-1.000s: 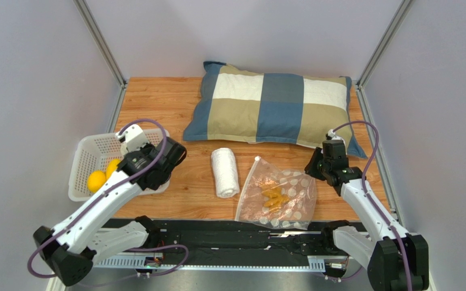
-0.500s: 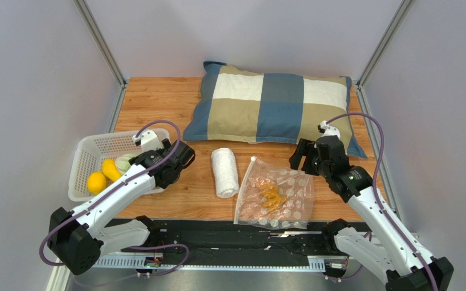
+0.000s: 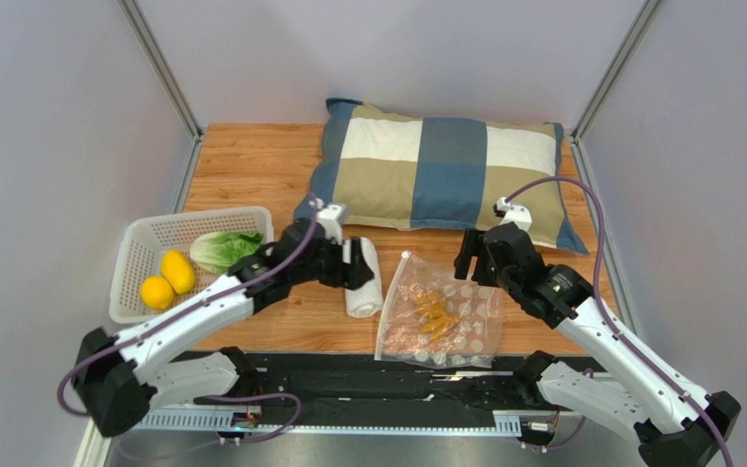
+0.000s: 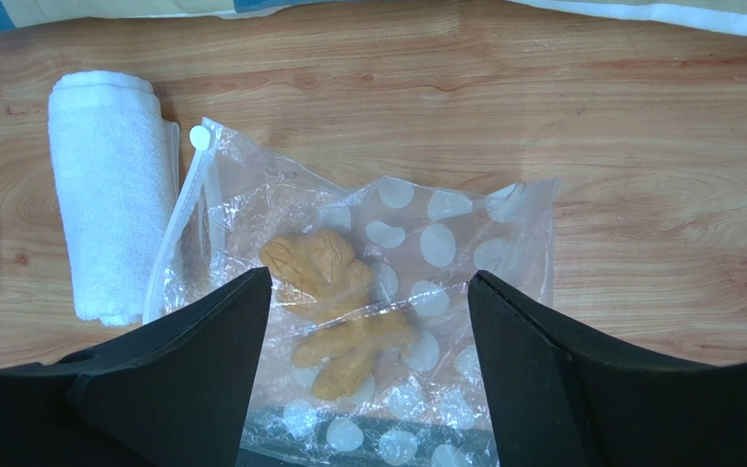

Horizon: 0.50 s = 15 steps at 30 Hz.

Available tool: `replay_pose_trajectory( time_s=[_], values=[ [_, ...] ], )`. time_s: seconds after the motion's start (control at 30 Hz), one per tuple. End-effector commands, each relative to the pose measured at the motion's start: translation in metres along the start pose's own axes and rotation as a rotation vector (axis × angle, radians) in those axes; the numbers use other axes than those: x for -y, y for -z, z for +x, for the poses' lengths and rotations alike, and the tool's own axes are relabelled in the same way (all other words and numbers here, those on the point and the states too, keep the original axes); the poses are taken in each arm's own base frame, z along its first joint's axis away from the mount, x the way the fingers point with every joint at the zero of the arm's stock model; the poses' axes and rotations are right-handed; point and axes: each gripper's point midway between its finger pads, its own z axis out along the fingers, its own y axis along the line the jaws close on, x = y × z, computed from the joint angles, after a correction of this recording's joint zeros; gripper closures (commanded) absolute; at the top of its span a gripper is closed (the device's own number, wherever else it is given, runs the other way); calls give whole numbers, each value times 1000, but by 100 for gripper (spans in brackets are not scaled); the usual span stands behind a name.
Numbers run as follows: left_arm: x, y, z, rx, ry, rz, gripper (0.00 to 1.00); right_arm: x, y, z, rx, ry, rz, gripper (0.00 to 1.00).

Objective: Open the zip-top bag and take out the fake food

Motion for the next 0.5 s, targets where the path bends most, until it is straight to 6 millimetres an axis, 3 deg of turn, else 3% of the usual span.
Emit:
replay_pose_trajectory(
  time_s=[0.0,0.03,0.13,0.3,0.43,0.47],
  values=[
    [65,-24,31,-138,-284,211,19,-5,9,-10,51,-36,-29,22],
    [74,-27,42,-160,-317,220,19,-5,10,-10,52,-36,-33,22],
    [71,-44,53,-150,-347,169,18,-6,13,-9,60,-39,-49,22],
    [67,-61,56,-125,-375,161,16,-5,14,-4,62,-40,-66,22],
    [81,-71,55,-140,-440,226,12,-5,14,-1,59,-42,-73,22],
    [77,-77,63,-184,-447,219,11,-5,14,0,58,-43,-74,22]
  ],
)
